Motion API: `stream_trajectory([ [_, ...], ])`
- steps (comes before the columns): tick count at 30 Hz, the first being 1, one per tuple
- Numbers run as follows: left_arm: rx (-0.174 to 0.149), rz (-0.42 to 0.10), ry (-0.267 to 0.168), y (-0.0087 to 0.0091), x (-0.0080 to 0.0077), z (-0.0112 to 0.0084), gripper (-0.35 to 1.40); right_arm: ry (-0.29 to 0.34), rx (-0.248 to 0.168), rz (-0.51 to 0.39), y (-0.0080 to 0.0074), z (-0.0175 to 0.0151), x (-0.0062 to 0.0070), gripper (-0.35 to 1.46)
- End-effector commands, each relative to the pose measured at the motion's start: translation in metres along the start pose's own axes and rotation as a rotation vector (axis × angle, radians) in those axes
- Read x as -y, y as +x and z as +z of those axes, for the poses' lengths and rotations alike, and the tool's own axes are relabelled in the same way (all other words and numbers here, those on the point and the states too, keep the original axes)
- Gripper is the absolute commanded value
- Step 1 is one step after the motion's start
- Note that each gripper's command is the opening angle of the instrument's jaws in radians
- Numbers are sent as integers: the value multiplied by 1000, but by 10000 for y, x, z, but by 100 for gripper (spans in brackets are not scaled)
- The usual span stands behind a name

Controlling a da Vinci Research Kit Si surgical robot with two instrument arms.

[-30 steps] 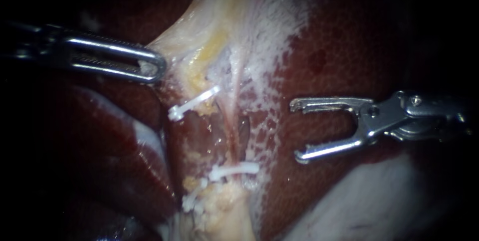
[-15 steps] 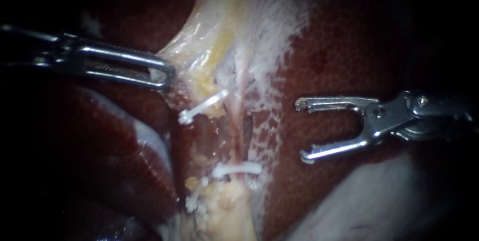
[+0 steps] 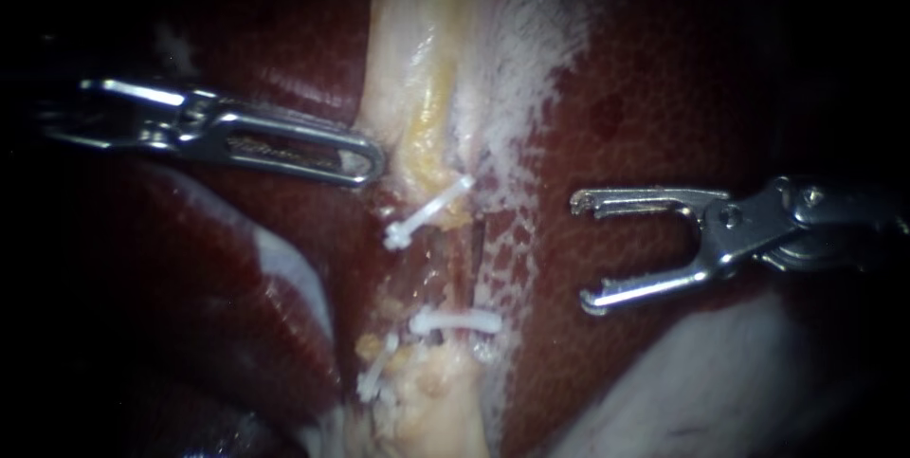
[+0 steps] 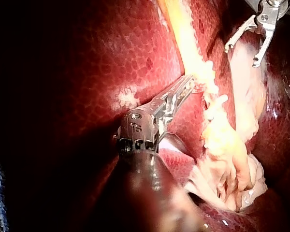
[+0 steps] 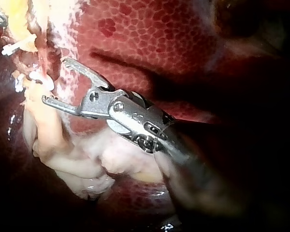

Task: Going back first clip right tube

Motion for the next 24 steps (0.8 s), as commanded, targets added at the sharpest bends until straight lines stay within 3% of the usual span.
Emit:
stream_trajectory([
  [1,-1,1,0,-1,1,-1,-35,0,1,0,0,1,0,60],
  [24,-1,1,2,-2,5,-1,-35,-1,1,0,1,3,2,60],
])
